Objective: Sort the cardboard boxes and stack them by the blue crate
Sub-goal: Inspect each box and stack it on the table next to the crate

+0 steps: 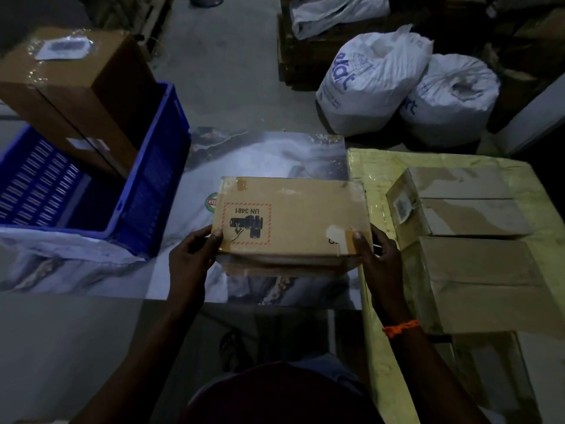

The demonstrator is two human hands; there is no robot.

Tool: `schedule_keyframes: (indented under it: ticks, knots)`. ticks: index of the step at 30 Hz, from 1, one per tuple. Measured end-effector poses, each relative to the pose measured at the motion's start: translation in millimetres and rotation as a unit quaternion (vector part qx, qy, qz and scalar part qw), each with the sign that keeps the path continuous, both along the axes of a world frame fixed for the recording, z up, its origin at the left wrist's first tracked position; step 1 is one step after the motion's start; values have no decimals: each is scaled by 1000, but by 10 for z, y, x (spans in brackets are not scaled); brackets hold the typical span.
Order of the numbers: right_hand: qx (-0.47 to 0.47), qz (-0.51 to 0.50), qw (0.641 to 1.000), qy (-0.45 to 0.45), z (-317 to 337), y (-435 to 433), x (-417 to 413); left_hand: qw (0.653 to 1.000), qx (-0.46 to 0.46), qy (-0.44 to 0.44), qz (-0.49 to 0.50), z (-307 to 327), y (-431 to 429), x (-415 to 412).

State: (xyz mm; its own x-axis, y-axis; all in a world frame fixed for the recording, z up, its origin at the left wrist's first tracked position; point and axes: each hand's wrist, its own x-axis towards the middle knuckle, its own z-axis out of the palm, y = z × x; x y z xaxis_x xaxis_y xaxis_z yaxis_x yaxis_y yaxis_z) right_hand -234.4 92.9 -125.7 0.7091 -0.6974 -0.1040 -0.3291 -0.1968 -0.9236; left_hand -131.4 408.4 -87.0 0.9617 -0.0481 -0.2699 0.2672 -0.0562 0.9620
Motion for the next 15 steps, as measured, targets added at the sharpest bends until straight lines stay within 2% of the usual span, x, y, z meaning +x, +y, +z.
schedule_keyframes:
  ticks: [4,8,15]
  knots:
    - [-22,15,1000,-1,27,20,-19,1000,-5,9,2,-5,-17,17]
    - [13,25,1000,9,1,-11,4,1000,-11,29,3,11,-22,74]
    - [25,90,995,41,174,-322,394,987,43,90,-128,217,-165,589]
